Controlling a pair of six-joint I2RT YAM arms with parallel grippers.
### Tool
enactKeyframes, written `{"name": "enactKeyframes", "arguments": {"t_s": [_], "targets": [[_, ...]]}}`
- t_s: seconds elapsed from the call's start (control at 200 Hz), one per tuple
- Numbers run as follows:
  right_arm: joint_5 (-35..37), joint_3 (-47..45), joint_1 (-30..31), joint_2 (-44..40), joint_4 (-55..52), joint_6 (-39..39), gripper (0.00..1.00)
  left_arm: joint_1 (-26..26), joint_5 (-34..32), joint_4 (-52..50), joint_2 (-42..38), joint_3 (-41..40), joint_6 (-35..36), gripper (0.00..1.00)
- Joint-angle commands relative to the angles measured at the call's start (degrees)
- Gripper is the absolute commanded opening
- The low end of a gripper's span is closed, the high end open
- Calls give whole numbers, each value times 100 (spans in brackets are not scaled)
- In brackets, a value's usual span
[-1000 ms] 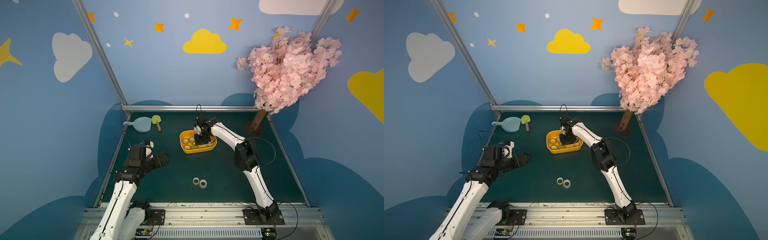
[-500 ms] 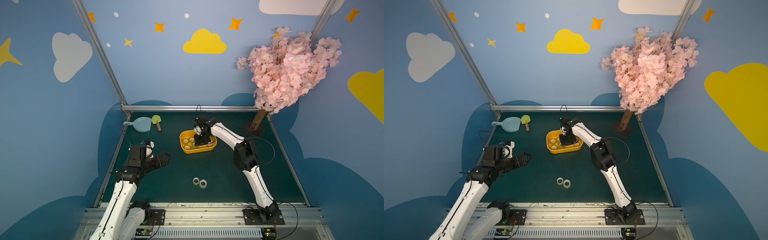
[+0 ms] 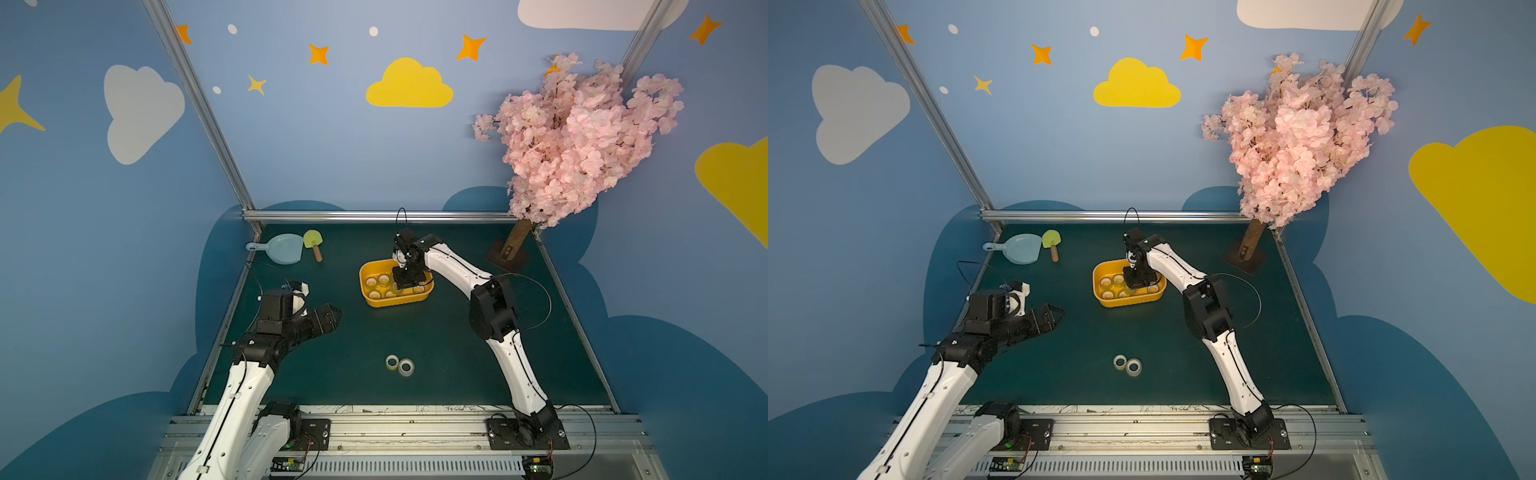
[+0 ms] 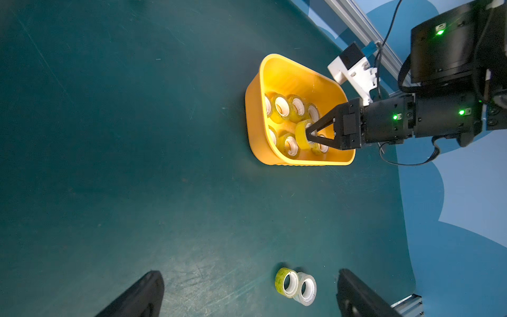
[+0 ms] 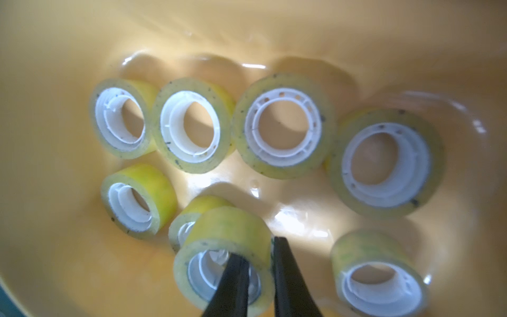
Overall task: Put the transparent tape into the storage box
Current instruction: Place the tape in the storage box, then pick up the tape at the center of the board.
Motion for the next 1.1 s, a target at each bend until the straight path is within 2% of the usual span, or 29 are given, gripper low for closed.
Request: {"name": "enactKeyframes", "arguments": {"t_s": [0.0,0.065,0.305,0.566,0.756,0.971,1.091], "targets": [[133,-34,-132,-402,-183,-120,3,-21,-5,-15,-34,55,29,100],[142,-31,-184,-387,-220,-136,5,-24,-10,-15,-39,51,27,100],[210,-151,-213,-335,-298,-188,26,-35,-5,-15,-26,50,34,100],[696,-189,-217,-452,-489,-196,35,-38,-5,-15,-16,51,29,100],[762,-269,-204,-644,-543,-269,36,-43,-5,-15,-22,49,33,100],[636,-363,-122,-499,-523,-224,29,-38,-5,-15,-16,47,35,100],[605,-525,29,-654,-267,-213,31,-39,-12,-14,5,47,34,100]]}}
